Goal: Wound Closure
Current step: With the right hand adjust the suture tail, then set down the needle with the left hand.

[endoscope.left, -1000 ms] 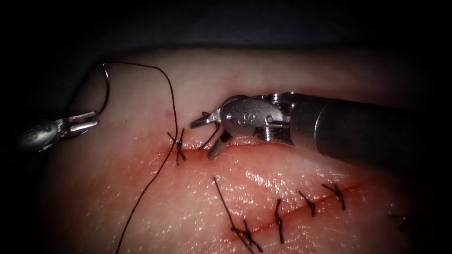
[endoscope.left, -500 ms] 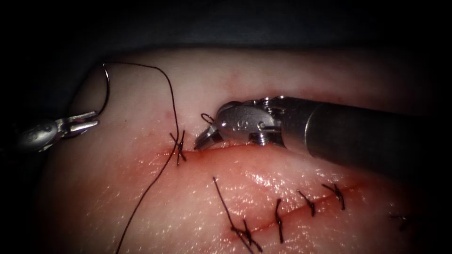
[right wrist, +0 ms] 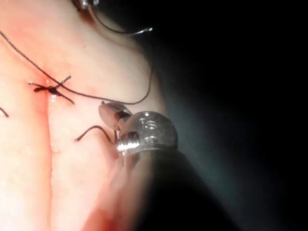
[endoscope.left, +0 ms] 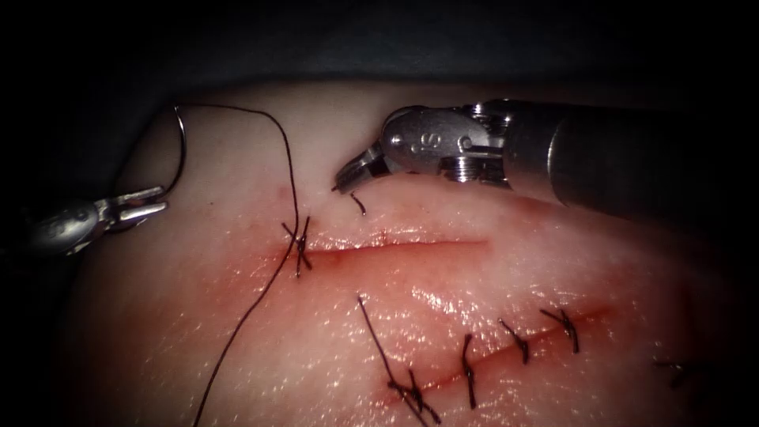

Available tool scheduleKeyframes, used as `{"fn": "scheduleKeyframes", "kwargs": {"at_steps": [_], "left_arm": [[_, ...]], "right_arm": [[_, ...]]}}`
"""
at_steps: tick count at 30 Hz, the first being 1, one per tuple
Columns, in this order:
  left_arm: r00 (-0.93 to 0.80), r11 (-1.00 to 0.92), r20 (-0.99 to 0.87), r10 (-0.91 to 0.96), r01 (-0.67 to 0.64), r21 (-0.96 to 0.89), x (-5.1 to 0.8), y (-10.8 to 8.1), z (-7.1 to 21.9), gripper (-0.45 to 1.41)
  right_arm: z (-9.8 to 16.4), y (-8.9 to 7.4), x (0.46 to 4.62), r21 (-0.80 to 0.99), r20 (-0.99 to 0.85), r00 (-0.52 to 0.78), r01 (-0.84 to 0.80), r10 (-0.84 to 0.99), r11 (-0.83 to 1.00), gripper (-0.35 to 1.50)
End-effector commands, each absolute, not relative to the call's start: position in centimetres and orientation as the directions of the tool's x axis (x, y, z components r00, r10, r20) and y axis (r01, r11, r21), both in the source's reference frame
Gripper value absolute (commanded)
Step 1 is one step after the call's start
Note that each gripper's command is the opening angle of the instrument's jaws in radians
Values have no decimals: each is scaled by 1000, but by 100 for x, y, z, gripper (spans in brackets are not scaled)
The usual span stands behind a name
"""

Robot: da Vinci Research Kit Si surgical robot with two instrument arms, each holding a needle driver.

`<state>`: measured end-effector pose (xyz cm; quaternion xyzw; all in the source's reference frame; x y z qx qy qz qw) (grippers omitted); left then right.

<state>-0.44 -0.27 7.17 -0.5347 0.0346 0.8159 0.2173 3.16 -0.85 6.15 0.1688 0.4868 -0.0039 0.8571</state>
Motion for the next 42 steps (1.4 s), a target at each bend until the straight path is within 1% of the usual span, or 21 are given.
{"fn": "scheduleKeyframes", "kwargs": {"at_steps": [1, 5, 10, 11, 13, 14, 15, 16, 17, 19, 20, 21, 22, 23, 25, 26, 28, 30, 31, 41, 42], "left_arm": [[-334, -904, -889, 314, -390, -173, -51, -22, 721, -45], [-334, -904, -889, 314, -390, -173, -50, -22, 721, -45], [-334, -904, -889, 314, -390, -173, -50, -22, 721, -45], [-334, -904, -889, 314, -390, -173, -50, -22, 721, -45], [-334, -904, -889, 314, -390, -173, -50, -22, 721, -45], [-334, -904, -889, 314, -390, -173, -50, -22, 722, -45], [-334, -904, -889, 314, -390, -173, -50, -22, 722, -45], [-334, -904, -889, 314, -390, -173, -51, -22, 722, -45], [-334, -904, -889, 314, -390, -173, -51, -22, 722, -45], [-334, -904, -889, 314, -390, -173, -51, -21, 722, -45], [-334, -904, -889, 314, -390, -173, -51, -21, 722, -45], [-334, -904, -889, 314, -390, -173, -51, -21, 723, -45], [-334, -904, -889, 314, -390, -173, -51, -21, 723, -45], [-333, -904, -889, 314, -390, -173, -51, -21, 724, -45], [-333, -905, -889, 314, -390, -173, -51, -21, 725, -45], [-333, -905, -889, 314, -389, -174, -51, -20, 726, -45], [-333, -905, -889, 314, -389, -174, -51, -19, 728, -45], [-333, -904, -889, 315, -389, -175, -51, -18, 730, -45], [-333, -904, -889, 315, -390, -175, -51, -17, 731, -45], [-326, -889, -879, 349, -410, -202, -58, -12, 751, -45], [-323, -882, -873, 366, -419, -215, -57, -12, 754, -42]], "right_arm": [[620, -69, 323, 281, -843, 511, 150, 169, 948, -35], [620, -62, 319, 287, -851, 484, 103, 204, 952, -35], [616, -39, 315, 293, -875, 397, -17, 276, 956, -35], [615, -32, 313, 332, -871, 359, -73, 336, 940, -35], [615, -30, 312, 359, -865, 338, -102, 372, 928, -35], [614, -24, 311, 407, -854, 281, -164, 439, 898, -6], [614, -22, 310, 429, -848, 250, -192, 467, 883, 20], [614, -19, 308, 446, -844, 220, -217, 489, 868, 30], [614, -10, 304, 470, -843, 143, -276, 519, 838, 81], [613, 2, 297, 504, -834, 50, -340, 550, 794, 99], [613, 2, 297, 504, -834, 50, -340, 550, 794, 99], [613, 8, 293, 510, -833, 13, -365, 552, 779, 101], [612, 14, 289, 518, -832, -23, -388, 554, 762, 106], [609, 28, 280, 534, -827, -82, -424, 556, 731, 116], [608, 33, 275, 541, -824, -99, -433, 558, 721, 119], [603, 43, 264, 554, -817, -132, -449, 561, 701, 121], [599, 48, 255, 565, -812, -159, -456, 561, 688, 124], [594, 50, 247, 574, -808, -186, -463, 559, 676, 138], [592, 50, 245, 576, -807, -191, -463, 559, 674, 141], [592, 43, 239, 596, -792, -191, -443, 579, 669, 143], [593, 42, 238, 595, -793, -191, -443, 578, 670, 143]]}}
